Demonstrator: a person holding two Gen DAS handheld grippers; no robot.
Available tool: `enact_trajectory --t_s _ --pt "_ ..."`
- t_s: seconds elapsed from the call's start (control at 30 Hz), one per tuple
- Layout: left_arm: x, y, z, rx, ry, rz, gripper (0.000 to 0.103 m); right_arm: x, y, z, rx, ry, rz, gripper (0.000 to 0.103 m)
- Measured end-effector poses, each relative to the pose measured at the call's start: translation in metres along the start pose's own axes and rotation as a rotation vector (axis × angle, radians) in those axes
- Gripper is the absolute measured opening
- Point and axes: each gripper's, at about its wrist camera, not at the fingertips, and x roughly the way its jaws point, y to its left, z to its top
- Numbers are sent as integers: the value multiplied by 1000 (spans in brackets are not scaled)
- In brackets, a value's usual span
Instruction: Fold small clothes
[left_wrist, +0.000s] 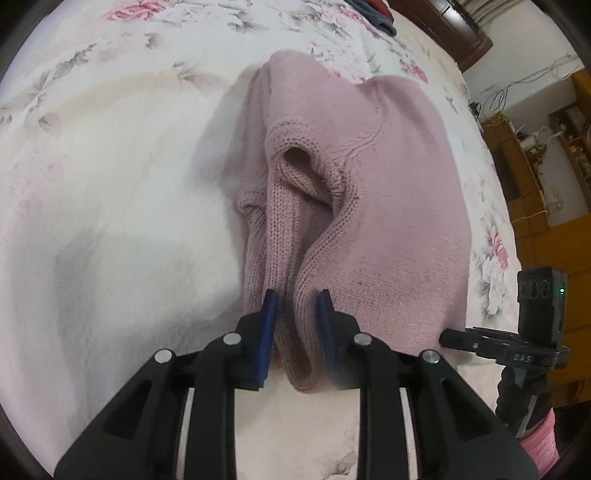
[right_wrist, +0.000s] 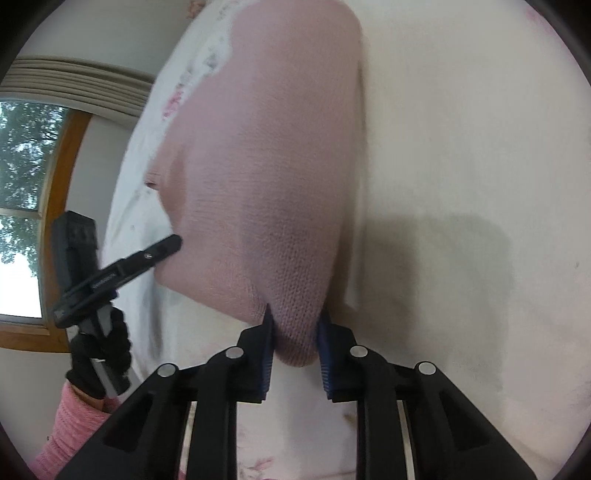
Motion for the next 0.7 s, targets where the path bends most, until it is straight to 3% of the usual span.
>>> enact_trajectory --t_s 0.17,0.27,0.4,0.43,0.53,0.7 --pt "0 10 -2 -31 1 -22 31 6 -6 0 21 10 9 22" --pt "-11 5 -4 -20 -11 -34 38 0 -1 0 -19 13 -19 29" --pt "-37 1 3 -7 -71 -67 67 -17 3 2 -43 -22 1 38" --pt "-43 3 10 -12 -91 -75 70 -23 3 5 -42 -38 13 42" --pt "-50 8 31 -36 -133 -62 75 -34 2 12 -36 -77 25 46" --pt "-31 16 62 -66 -110 -109 78 -38 3 26 -22 -107 46 48"
